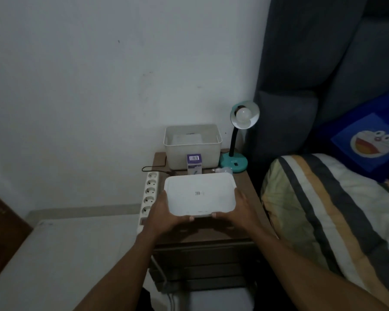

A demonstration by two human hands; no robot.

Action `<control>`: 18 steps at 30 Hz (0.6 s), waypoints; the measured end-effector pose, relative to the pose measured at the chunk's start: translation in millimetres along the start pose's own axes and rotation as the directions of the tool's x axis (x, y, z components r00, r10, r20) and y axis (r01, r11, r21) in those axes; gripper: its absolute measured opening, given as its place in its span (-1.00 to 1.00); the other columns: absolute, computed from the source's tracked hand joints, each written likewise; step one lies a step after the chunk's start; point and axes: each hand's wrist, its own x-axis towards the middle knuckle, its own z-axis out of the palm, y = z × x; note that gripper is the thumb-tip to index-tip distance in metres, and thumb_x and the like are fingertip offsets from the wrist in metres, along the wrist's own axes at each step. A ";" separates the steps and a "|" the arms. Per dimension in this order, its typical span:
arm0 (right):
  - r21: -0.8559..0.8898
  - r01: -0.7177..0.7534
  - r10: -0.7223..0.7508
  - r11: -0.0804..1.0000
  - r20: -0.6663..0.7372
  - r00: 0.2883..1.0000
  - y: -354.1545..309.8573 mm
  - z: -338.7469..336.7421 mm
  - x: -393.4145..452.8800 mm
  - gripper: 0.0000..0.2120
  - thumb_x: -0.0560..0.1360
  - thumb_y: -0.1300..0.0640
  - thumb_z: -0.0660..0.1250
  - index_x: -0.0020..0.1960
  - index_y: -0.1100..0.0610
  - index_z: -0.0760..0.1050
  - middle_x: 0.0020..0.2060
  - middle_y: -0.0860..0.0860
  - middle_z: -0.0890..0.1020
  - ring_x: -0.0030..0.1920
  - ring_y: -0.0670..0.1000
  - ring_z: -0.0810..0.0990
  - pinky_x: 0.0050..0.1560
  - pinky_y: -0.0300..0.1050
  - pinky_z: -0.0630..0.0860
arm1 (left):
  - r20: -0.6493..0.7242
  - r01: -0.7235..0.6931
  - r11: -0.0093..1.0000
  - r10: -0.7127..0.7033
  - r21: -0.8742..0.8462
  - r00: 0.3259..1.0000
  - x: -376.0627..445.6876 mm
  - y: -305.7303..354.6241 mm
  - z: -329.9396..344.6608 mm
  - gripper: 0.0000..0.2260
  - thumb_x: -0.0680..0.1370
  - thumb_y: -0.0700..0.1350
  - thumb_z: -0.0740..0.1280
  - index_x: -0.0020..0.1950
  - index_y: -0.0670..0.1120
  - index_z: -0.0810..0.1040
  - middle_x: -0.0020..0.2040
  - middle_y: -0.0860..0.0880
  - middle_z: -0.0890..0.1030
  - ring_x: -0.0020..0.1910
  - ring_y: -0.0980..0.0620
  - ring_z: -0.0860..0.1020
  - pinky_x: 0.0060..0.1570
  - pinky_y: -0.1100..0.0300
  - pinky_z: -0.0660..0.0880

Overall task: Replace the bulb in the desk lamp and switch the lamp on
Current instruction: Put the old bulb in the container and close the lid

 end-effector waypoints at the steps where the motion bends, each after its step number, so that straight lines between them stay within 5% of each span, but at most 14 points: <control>1: -0.008 -0.026 0.026 1.000 0.016 1.000 10.3 4.7 -3.8 0.10 0.04 -0.41 0.58 0.45 -0.12 0.23 0.35 -0.08 0.46 0.31 -0.01 0.49 0.24 0.03 0.53 | 0.026 0.029 1.000 -0.029 0.000 0.999 -4.9 -4.6 5.7 0.04 0.20 0.22 0.70 0.52 0.02 0.24 0.36 0.10 0.42 0.28 0.12 0.38 0.20 0.18 0.38; 6: -0.103 -0.091 0.093 0.991 0.020 0.995 30.3 21.1 -19.5 0.09 -0.01 -0.41 0.57 0.39 -0.02 0.30 0.33 -0.01 0.47 0.27 0.02 0.48 0.21 0.06 0.53 | 0.104 0.145 0.989 -0.146 0.017 0.984 -24.7 -20.3 24.6 0.07 0.15 0.14 0.73 0.51 -0.04 0.22 0.39 0.02 0.42 0.36 0.02 0.40 0.25 0.17 0.37; 10: -0.191 -0.122 0.132 0.974 0.040 0.990 36.2 28.7 -17.9 0.14 0.00 -0.41 0.55 0.44 0.05 0.27 0.39 0.05 0.43 0.35 0.09 0.42 0.28 0.08 0.49 | 0.128 0.181 0.974 -0.199 0.136 0.972 -27.2 -23.5 27.9 0.21 0.11 0.26 0.69 0.57 -0.07 0.12 0.51 -0.07 0.38 0.44 -0.08 0.40 0.38 0.04 0.43; 15: -0.287 -0.171 0.206 0.943 0.098 0.974 31.7 34.5 -18.1 0.30 0.17 -0.35 0.58 0.62 0.17 -0.03 0.61 0.13 0.09 0.60 0.16 0.07 0.55 0.08 0.18 | 0.167 0.187 0.916 -0.259 0.355 0.951 -25.6 -23.0 32.4 0.37 0.19 0.36 0.63 0.66 -0.18 -0.13 0.63 -0.17 0.18 0.54 -0.17 0.32 0.50 0.00 0.36; 18: -0.327 -0.128 0.174 0.936 0.115 0.978 32.5 27.3 -12.3 0.23 0.15 -0.43 0.53 0.58 0.15 0.12 0.58 0.12 0.20 0.57 0.15 0.15 0.50 0.06 0.23 | 0.194 0.175 0.895 -0.273 0.410 0.942 -22.6 -21.3 33.2 0.39 0.18 0.43 0.58 0.66 -0.20 -0.14 0.64 -0.20 0.15 0.56 -0.18 0.29 0.51 -0.02 0.35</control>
